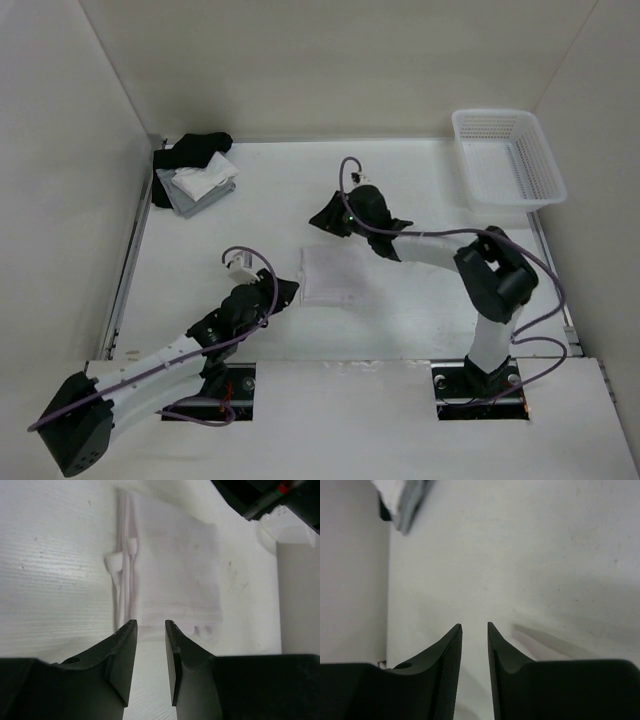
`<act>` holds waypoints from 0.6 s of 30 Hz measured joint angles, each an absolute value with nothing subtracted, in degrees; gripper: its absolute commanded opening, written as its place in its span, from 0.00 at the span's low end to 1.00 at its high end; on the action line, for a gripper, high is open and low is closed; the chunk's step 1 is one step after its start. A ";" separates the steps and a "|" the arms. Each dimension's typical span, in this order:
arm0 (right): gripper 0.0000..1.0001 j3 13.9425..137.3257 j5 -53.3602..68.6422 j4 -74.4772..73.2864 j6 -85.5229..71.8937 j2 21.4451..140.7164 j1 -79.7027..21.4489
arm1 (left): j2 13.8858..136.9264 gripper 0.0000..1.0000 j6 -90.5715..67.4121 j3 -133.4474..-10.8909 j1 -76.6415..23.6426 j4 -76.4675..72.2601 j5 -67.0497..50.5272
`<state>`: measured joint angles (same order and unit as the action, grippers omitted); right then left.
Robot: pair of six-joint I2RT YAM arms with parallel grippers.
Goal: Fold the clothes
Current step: Fold the tank top
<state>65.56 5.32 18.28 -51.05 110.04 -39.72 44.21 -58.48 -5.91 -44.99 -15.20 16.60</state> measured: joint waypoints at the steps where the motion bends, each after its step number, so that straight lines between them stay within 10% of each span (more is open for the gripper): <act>1: 0.34 64.07 5.74 18.81 -51.20 107.02 -39.07 | 41.63 0.30 -58.08 -6.24 -44.62 -13.23 17.15; 18: 0.58 24.88 -3.64 24.01 -46.92 53.76 -16.82 | 41.39 0.46 -47.64 -16.40 -28.80 0.47 17.19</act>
<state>24.88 -3.64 24.01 -46.92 53.76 -16.82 41.39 -47.64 -16.40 -28.80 0.47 17.19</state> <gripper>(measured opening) 0.606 0.460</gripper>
